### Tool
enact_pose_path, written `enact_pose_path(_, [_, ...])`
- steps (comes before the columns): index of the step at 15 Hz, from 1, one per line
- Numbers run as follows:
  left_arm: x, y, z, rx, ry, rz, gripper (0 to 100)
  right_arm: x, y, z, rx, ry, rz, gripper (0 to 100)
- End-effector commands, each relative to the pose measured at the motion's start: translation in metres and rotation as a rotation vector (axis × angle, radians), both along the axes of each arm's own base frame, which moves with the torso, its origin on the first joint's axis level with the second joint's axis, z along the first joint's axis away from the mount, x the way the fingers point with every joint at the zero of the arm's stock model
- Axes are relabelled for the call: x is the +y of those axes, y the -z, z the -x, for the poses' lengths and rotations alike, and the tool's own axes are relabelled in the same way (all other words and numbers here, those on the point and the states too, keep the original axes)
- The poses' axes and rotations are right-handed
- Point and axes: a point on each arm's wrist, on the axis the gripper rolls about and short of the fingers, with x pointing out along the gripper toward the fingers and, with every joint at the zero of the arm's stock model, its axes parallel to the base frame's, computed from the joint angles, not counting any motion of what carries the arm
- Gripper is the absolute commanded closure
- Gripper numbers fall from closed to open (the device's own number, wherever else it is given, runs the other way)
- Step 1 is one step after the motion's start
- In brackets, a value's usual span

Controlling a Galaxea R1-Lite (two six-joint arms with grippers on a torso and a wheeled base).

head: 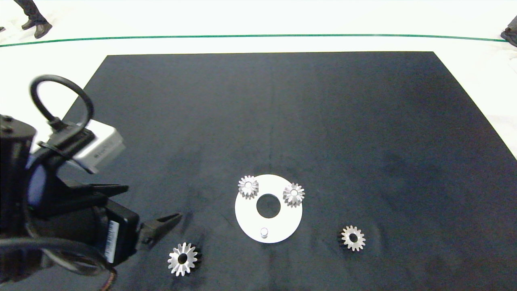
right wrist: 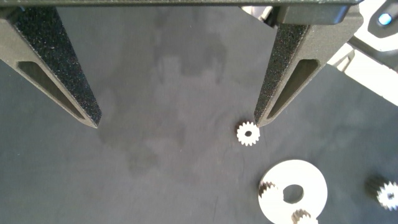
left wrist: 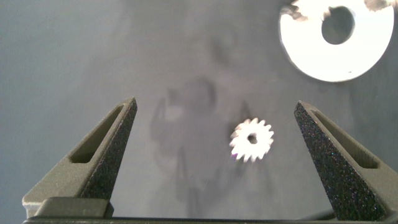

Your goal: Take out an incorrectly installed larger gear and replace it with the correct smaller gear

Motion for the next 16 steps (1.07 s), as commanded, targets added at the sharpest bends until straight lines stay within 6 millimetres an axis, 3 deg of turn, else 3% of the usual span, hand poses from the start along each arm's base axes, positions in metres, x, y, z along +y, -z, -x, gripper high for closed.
enact_pose_path(1, [0.044, -0.065, 0.023, -0.021, -0.222, 0.078, 0, 0.002, 0.011, -0.006, 0.046, -0.007, 0.031, 0])
enact_pose_path(5, [0.07, -0.081, 0.055, -0.085, -0.319, 0.08, 0, 0.027, 0.051, -0.046, 0.277, -0.159, 0.158, 0])
enact_pose_path(8, [0.079, -0.094, 0.074, -0.166, -0.346, 0.094, 0, 0.051, 0.057, -0.079, 0.343, -0.233, 0.218, 0])
enact_pose_path(16, [0.082, -0.099, 0.083, -0.145, -0.348, 0.085, 0, 0.122, 0.083, -0.131, 0.453, -0.309, 0.457, 0])
